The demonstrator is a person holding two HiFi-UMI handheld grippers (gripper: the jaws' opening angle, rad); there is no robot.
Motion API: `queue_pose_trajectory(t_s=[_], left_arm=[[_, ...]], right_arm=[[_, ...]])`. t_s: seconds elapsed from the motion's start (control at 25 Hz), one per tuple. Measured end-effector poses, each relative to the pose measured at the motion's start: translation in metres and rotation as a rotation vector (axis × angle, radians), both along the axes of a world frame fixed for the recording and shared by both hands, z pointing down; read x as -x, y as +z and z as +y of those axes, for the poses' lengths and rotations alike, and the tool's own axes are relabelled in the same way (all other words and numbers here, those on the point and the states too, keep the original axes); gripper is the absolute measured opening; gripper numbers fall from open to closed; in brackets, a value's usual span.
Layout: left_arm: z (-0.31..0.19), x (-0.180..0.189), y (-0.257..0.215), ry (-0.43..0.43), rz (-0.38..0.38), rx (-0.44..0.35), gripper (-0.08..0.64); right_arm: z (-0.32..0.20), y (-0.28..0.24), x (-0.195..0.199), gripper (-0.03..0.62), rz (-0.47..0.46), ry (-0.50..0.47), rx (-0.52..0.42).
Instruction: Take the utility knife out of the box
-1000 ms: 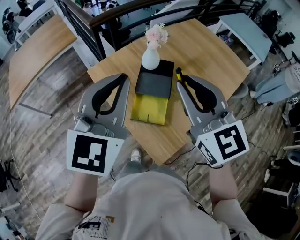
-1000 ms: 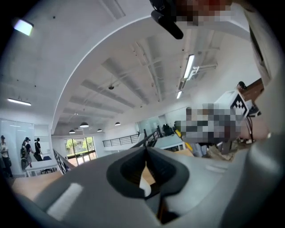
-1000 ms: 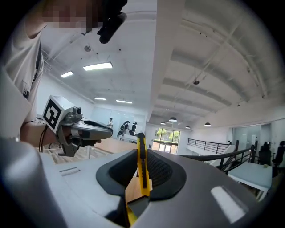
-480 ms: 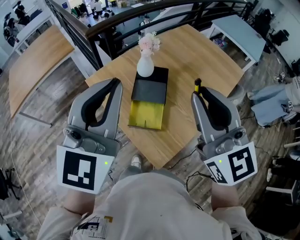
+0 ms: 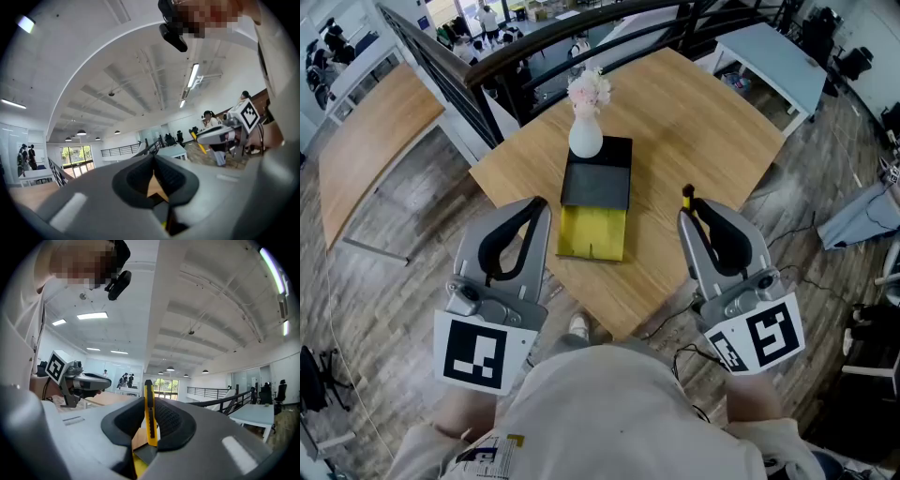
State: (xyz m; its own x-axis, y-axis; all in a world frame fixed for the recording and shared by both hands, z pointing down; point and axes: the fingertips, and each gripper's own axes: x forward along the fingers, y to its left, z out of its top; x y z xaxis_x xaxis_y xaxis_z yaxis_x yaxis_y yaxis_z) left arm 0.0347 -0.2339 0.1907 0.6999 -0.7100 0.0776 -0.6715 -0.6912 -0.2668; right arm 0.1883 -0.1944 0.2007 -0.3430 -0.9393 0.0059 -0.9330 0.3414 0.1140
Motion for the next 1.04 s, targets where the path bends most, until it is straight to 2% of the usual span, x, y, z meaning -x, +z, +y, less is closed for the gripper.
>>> queue_pose_trajectory(t_s=[0.2, 0.68, 1.04], left_arm=[[0.001, -0.003, 0.008, -0.003, -0.01, 0.023, 0.002], [0.009, 0.003, 0.011, -0.005, -0.011, 0.03, 0.002], [0.006, 0.001, 0.01, -0.011, -0.006, 0.032, 0.003]], right_arm=[[0.003, 0.01, 0.0, 0.066, 0.035, -0.001, 0.024], [0.014, 0.01, 0.011, 0.067, 0.041, -0.004, 0.026], [0.015, 0.01, 0.005, 0.067, 0.042, 0.009, 0.034]])
